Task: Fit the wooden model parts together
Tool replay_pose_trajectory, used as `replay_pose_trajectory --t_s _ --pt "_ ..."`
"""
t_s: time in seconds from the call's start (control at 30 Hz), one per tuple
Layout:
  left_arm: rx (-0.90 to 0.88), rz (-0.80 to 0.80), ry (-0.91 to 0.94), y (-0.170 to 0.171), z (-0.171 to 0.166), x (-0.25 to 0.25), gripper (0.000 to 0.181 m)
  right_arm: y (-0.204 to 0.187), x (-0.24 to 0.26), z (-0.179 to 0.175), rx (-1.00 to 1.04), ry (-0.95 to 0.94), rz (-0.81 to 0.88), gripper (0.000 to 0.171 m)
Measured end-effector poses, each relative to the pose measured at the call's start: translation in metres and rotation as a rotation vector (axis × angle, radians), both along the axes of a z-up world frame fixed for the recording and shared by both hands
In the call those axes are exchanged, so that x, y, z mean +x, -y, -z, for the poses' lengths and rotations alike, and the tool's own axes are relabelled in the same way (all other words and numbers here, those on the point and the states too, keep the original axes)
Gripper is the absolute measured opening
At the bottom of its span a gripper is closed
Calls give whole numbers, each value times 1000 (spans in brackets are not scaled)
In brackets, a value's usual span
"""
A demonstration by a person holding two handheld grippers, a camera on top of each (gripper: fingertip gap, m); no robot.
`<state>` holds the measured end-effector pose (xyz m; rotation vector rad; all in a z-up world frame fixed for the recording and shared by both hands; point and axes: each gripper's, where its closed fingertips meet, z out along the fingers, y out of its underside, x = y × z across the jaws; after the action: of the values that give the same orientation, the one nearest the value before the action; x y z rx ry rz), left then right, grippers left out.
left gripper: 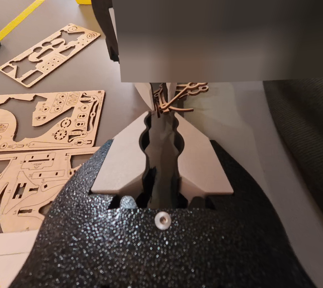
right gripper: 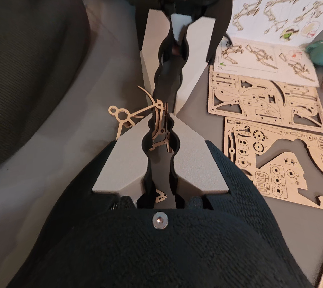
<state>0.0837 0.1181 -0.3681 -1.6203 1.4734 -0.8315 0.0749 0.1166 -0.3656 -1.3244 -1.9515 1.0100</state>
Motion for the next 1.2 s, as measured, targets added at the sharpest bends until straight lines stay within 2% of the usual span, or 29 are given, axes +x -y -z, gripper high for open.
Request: replay_pose_trajectory --t_s 0.43,0.47,0.5,0.77,0.93,1.2 --pt "101 -18 44 2 -8 2 14 4 0 -10 -13 -151 13 10" --pt "106 -19 47 2 -9 2 12 5 0 -11 -12 -158 11 11" --pt "110 -25 49 1 -9 1 0 6 1 -13 -19 -166 3 11" --pt "97 -4 60 4 -11 2 1 7 1 -13 -28 -167 6 11" --pt "63 14 91 8 -15 3 21 3 2 -18 -79 -184 21 10" --pt "35 -25 170 3 -26 4 13 1 2 -28 -109 -248 29 10"
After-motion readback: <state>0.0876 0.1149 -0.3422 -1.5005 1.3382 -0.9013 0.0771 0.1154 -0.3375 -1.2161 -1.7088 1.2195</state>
